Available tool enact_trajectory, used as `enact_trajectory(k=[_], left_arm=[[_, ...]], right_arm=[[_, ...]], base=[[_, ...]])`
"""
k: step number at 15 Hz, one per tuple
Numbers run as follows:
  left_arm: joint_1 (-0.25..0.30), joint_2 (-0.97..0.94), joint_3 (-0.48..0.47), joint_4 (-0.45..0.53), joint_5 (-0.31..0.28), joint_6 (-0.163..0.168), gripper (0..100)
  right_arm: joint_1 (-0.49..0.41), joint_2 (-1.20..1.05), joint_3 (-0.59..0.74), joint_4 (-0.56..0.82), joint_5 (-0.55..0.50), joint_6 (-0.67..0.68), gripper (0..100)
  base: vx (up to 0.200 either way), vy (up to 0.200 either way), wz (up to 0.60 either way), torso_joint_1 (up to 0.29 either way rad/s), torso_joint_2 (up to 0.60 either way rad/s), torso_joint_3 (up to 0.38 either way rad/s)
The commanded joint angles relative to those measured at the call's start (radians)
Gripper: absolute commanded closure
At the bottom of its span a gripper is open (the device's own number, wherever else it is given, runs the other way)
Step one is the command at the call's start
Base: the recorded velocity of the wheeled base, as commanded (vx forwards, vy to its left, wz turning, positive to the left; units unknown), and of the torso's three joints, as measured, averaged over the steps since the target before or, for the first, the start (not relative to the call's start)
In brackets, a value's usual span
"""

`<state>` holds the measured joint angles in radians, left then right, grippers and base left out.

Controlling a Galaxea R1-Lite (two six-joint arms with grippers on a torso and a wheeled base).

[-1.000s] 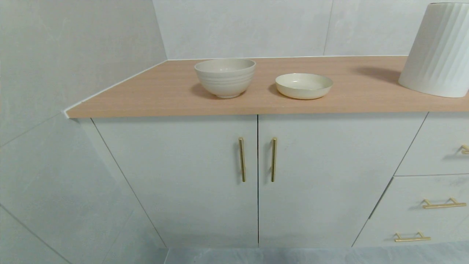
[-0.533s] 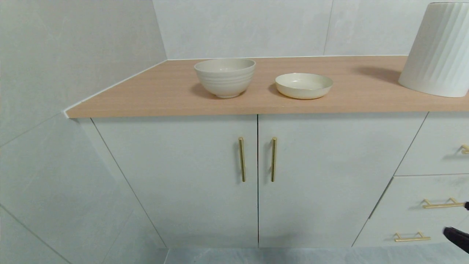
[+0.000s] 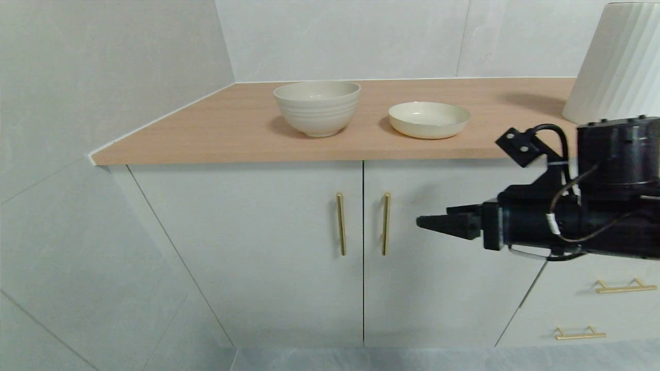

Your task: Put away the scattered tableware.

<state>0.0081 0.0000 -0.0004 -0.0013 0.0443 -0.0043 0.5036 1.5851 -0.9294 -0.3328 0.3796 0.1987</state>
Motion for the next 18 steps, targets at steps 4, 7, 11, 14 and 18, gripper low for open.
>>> enact_trajectory(k=[4, 7, 11, 14, 18], left_arm=[[0.001, 0.000, 0.000, 0.000, 0.000, 0.000, 0], [0.001, 0.000, 0.000, 0.000, 0.000, 0.000, 0], [0.001, 0.000, 0.000, 0.000, 0.000, -0.002, 0], [0.001, 0.000, 0.000, 0.000, 0.000, 0.000, 0], [0.001, 0.000, 0.000, 0.000, 0.000, -0.002, 0]], right_arm=[[0.046, 0.309, -0.109, -0.172, 0.005, 0.044, 0], [0.058, 0.331, -0.075, -0.270, 0.004, 0.068, 0], [0.085, 0.378, -0.051, -0.376, -0.011, 0.070, 0], [0.102, 0.406, -0.040, -0.465, -0.053, 0.074, 0], [0.122, 0.398, -0.026, -0.473, -0.053, 0.100, 0]], base=[[0.000, 0.000, 0.00, 0.000, 0.00, 0.000], [0.000, 0.000, 0.00, 0.000, 0.00, 0.000], [0.000, 0.000, 0.00, 0.000, 0.00, 0.000], [0.000, 0.000, 0.00, 0.000, 0.00, 0.000], [0.000, 0.000, 0.00, 0.000, 0.00, 0.000]])
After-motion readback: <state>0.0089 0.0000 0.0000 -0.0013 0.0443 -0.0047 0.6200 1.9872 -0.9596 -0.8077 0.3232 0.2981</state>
